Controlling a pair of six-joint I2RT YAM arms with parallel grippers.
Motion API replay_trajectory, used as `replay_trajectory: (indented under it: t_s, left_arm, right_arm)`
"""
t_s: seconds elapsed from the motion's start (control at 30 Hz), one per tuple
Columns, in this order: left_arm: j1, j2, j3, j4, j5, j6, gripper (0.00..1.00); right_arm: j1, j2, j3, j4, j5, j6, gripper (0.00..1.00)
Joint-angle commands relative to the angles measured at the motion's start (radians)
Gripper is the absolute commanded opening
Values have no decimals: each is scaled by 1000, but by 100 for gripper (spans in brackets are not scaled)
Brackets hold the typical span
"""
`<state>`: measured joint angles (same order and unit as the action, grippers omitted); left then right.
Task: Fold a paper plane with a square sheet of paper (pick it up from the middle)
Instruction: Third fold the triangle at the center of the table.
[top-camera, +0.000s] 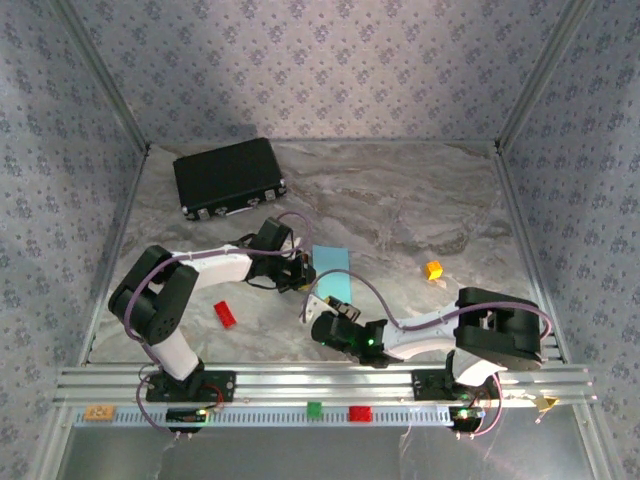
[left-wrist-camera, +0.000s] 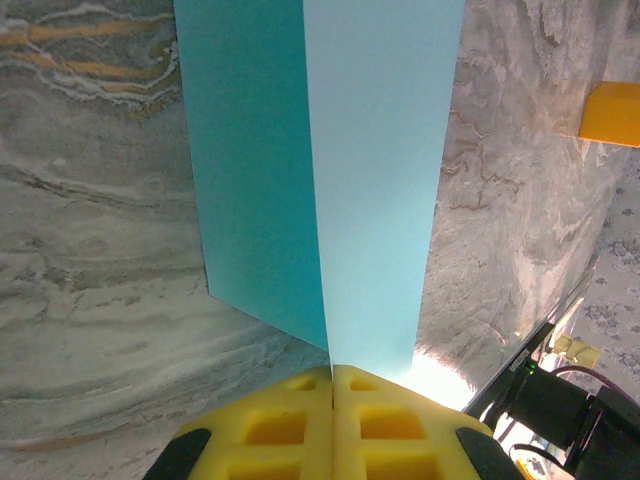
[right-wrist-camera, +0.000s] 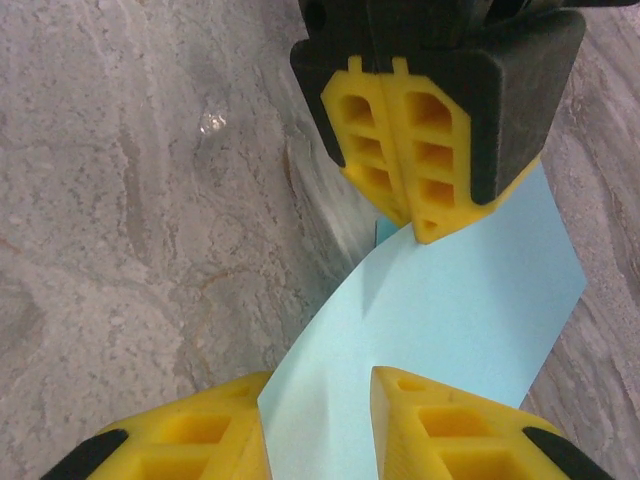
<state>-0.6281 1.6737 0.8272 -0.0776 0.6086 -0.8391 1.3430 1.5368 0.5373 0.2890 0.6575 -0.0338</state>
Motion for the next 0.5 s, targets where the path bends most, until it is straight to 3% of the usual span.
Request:
replay_trajectory:
  t_s: [0.0, 0.47]
  left_arm:
    - [5, -26, 1, -13, -9, 11, 3]
    - [4, -26, 0, -10, -10, 10, 3]
  right_arm:
    - [-8, -29, -9, 3, -13, 31, 29]
    - [-30, -45, -10, 4, -70, 53, 19]
